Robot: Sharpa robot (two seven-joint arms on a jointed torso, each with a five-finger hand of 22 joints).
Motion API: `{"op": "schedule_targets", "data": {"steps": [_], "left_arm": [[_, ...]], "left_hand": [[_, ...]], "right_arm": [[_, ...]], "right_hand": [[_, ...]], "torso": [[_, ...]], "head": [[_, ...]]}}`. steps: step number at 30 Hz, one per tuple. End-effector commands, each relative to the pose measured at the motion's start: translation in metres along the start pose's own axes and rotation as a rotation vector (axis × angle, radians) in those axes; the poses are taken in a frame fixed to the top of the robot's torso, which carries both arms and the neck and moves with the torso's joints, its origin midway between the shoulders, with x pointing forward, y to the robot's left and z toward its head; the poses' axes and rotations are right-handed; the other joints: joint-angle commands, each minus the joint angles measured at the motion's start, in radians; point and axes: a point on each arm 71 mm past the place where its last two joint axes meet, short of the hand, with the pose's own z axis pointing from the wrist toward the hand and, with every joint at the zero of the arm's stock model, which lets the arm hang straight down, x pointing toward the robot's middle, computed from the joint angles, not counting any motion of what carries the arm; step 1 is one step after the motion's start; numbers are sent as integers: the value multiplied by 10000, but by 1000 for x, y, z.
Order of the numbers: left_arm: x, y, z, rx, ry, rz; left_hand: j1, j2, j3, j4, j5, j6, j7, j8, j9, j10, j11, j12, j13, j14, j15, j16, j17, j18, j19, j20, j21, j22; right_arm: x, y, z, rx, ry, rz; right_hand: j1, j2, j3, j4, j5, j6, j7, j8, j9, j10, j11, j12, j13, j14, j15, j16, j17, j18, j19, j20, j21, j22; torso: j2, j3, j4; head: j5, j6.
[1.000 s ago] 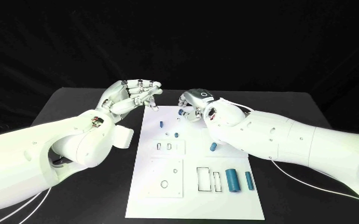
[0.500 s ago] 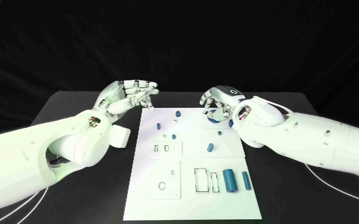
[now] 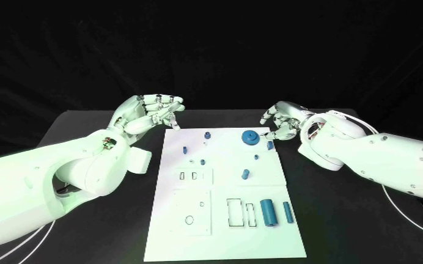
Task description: Assemble the parts on the task board
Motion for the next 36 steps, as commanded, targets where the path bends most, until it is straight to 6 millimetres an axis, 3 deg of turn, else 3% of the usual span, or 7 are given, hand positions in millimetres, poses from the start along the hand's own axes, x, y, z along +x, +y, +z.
{"op": "schedule_targets", "data": {"steps": [1, 8, 21, 25, 36], "left_arm": [[2, -1, 0, 135, 208, -120], [0, -1, 1, 125, 188, -109], [1, 0, 2, 116, 218, -123], [1, 0, 2, 117, 230, -127], [2, 0, 2, 114, 246, -131]], "left_hand": [[-3, -18, 50, 11, -44, -67, -10, -43, 16, -63, -17, -51, 9, -88, -4, 58, 16, 116, -73, 27, 56, 10], [-3, -18, 50, 11, -44, -67, -10, -43, 16, -63, -17, -51, 9, -88, -4, 58, 16, 116, -73, 27, 56, 10], [-3, -18, 50, 11, -44, -67, -10, -43, 16, -63, -17, -51, 9, -88, -4, 58, 16, 116, -73, 27, 56, 10], [-3, -18, 50, 11, -44, -67, -10, -43, 16, -63, -17, -51, 9, -88, -4, 58, 16, 116, -73, 27, 56, 10], [-3, -18, 50, 11, -44, -67, -10, -43, 16, -63, -17, -51, 9, -88, -4, 58, 16, 116, -73, 27, 56, 10]], "right_arm": [[6, -1, 4, 154, 587, 279], [15, -1, 13, 245, 581, 56], [31, 4, 26, 341, 533, -79], [33, 7, 29, 328, 534, -116], [38, 12, 34, 299, 617, -163]], "right_hand": [[164, 93, -340, 156, -39, -85, 19, -24, 27, 176, 24, 214, 1043, 900, 108, 129, 1942, -162, 222, 96, 37, 1099], [438, 212, -722, 421, 24, -98, 44, 42, 80, 682, 56, 771, 1677, 1003, 150, 334, 2442, -246, 405, 140, 327, 1478], [542, 282, -781, 533, 110, -108, 55, 63, 96, 787, 68, 885, 1809, 1040, 165, 397, 2609, -309, 544, 155, 535, 1738], [550, 289, -781, 541, 112, -107, 55, 65, 97, 800, 69, 898, 1823, 1040, 166, 397, 2610, -313, 554, 156, 549, 1757], [704, 405, -690, 605, 126, -14, 46, 129, 125, 833, 64, 938, 1872, 1044, 169, 403, 2626, -332, 595, 165, 615, 1841]], "torso": [[14, -7, 33], [16, -19, 38], [14, -29, 41], [18, -26, 45], [17, -21, 19]], "head": [[-2, -10], [21, -24], [21, -93], [-10, -38], [73, -70]]}}
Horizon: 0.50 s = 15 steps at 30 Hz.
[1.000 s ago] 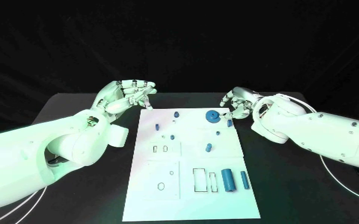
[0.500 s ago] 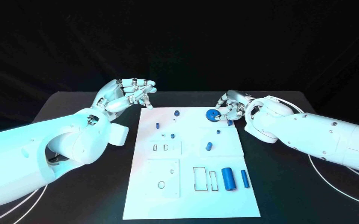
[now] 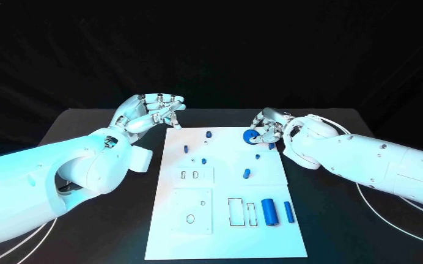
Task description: Assemble the parts on the task board
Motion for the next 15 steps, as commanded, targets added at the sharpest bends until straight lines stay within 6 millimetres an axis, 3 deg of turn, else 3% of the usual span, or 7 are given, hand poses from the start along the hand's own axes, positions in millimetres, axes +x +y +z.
{"op": "schedule_targets", "data": {"steps": [1, 15], "left_arm": [[2, -1, 1, 119, 205, -109], [4, -1, 1, 125, 242, -127]], "left_hand": [[-3, -18, 50, 11, -44, -68, -10, -43, 12, -63, -17, -51, 13, -88, -4, 58, 10, 116, -73, 27, 58, 13], [-3, -18, 50, 11, -44, -68, -10, -43, 12, -63, -17, -51, 13, -88, -4, 58, 10, 116, -73, 27, 58, 13]], "right_arm": [[1, 1, 1, -25, 32, -130], [5, -1, 1, 77, 284, -331]], "right_hand": [[140, 32, 41, 69, 27, 44, 10, 49, 16, 407, 15, 54, 1886, 1079, 60, 59, 2630, -169, 581, 76, 61, 1844], [637, 97, 746, 14, -40, 339, -31, 133, 0, 441, -29, 90, 1939, 1079, 25, 59, 2630, -193, 627, 49, 143, 1958]], "torso": [[1, 6, -3], [7, 14, -17]], "head": [[17, -40], [27, -126]]}}
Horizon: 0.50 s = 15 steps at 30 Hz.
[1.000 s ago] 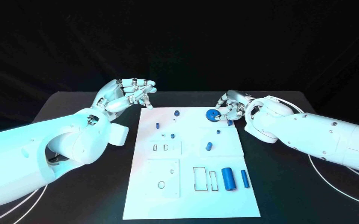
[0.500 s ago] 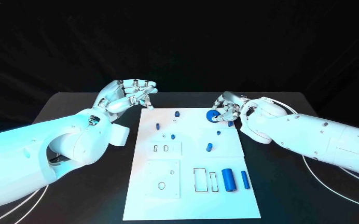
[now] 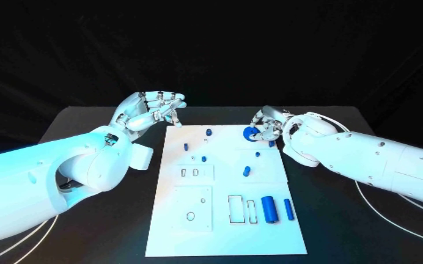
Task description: Assemble the parts on the task board
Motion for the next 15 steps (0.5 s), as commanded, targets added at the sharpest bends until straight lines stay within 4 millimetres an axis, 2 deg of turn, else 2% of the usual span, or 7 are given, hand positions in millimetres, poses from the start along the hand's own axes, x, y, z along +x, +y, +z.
{"op": "schedule_targets", "data": {"steps": [1, 8, 15], "left_arm": [[3, -1, 0, 124, 212, -111], [2, -1, 0, 121, 208, -109], [2, -1, 0, 106, 197, -104]], "left_hand": [[-3, -18, 51, 11, -44, -68, -10, -43, 14, -63, -17, -51, 13, -88, -4, 58, 12, 116, -74, 27, 58, 14], [-3, -18, 51, 11, -44, -68, -10, -43, 14, -63, -17, -51, 13, -88, -4, 58, 12, 116, -74, 27, 58, 14], [-3, -18, 51, 11, -44, -68, -10, -43, 14, -63, -17, -51, 13, -88, -4, 58, 12, 116, -74, 27, 58, 14]], "right_arm": [[4, -2, 0, 59, 246, -248], [5, 0, -1, 1, 262, -305], [4, 7, -3, -287, -243, -624]], "right_hand": [[157, 21, 270, -29, -97, 111, 2, 65, -22, 431, -31, 41, 1930, 1078, 24, 59, 2632, -193, 626, 45, 31, 1963], [140, -22, 498, -10, -113, 193, -10, 77, -40, 429, -38, 38, 1930, 1078, 17, 59, 2632, -197, 632, 42, 42, 1980], [59, -274, 1273, -77, 538, 359, -52, 94, -90, 433, -83, 33, 1934, 1078, -23, 59, 2632, -217, 675, 6, 104, 2067]], "torso": [[-4, 6, 0], [-4, 7, 14], [-6, 5, -2]], "head": [[11, -25], [31, -39], [59, -28]]}}
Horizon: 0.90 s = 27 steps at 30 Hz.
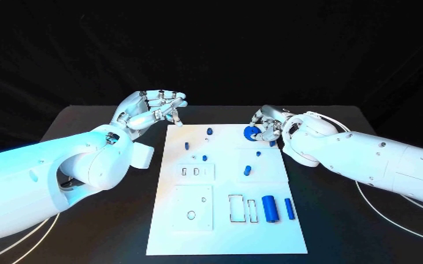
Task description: Assemble the parts on the task board
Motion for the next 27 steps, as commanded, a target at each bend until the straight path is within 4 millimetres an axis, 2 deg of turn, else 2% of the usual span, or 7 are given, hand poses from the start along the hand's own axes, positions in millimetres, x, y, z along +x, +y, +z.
{"op": "schedule_targets", "data": {"steps": [1, 9, 14, 18, 25, 27], "left_arm": [[3, -1, 0, 102, 193, -103], [4, -1, 1, 88, 216, -120], [4, -1, 1, 89, 215, -120], [5, -1, 1, 85, 228, -127], [6, -1, 2, 79, 263, -145], [7, -1, 2, 81, 283, -156]], "left_hand": [[-2, -16, 90, -12, -44, -73, -14, -46, 40, -66, -18, -48, 23, -106, -3, 68, 17, 120, -143, 33, 141, 69], [-8, 0, 100, -7, -41, -71, -12, -45, 43, -66, -17, -47, 24, -107, -3, 70, 18, 121, -152, 34, 151, 75], [-8, 15, 114, -6, -39, -71, -13, -45, 48, -68, -17, -48, 25, -109, -2, 72, 18, 121, -163, 35, 166, 84], [-8, 15, 114, -6, -39, -71, -13, -45, 48, -68, -17, -48, 25, -109, -2, 72, 18, 121, -163, 35, 166, 84], [-8, 15, 114, -6, -39, -71, -13, -45, 48, -68, -17, -48, 25, -109, -2, 72, 18, 121, -163, 35, 166, 84], [-8, 15, 114, -6, -39, -71, -13, -45, 48, -68, -17, -48, 25, -109, -2, 72, 18, 121, -163, 35, 166, 84]], "right_arm": [[2, 2, -2, -167, -316, -459], [-3, 29, -12, -1247, -1172, -793], [-4, 56, -19, -2094, -1581, -1177], [0, 80, -22, -2736, -1726, -1313], [12, 114, -21, -3483, -1744, -1445], [18, 121, -19, -3589, -1693, -1471]], "right_hand": [[10, -132, 223, -43, 133, 98, 9, 43, 2, 399, -50, 35, 1938, 1077, -26, 59, 2633, -115, 688, 3, 59, 2091], [-70, -182, 516, -99, 237, 168, -16, 74, 5, 412, -72, 39, 1947, 1077, -46, 59, 2633, -136, 735, -13, 124, 2170], [-120, -228, 575, -112, 238, 201, -27, 90, 10, 440, -80, 63, 1974, 1077, -52, 59, 2633, -159, 786, -18, 193, 2251], [-185, -274, 641, -119, 273, 223, -36, 100, 12, 448, -89, 67, 1980, 1077, -60, 59, 2633, -170, 813, -25, 229, 2293], [-262, -336, 773, -152, 405, 237, -45, 106, 12, 459, -101, 72, 1989, 1077, -72, 59, 2633, -185, 847, -37, 275, 2348], [-276, -351, 784, -156, 411, 233, -45, 104, 11, 452, -100, 65, 1980, 1077, -73, 59, 2633, -186, 848, -38, 277, 2350]], "torso": [[-1, -2, -7], [-6, -4, -15], [-7, -5, -8], [6, 5, 1], [3, -5, -13], [10, -6, 6]], "head": [[33, 12], [78, 35], [85, 44], [108, 45], [111, 67], [97, 76]]}}
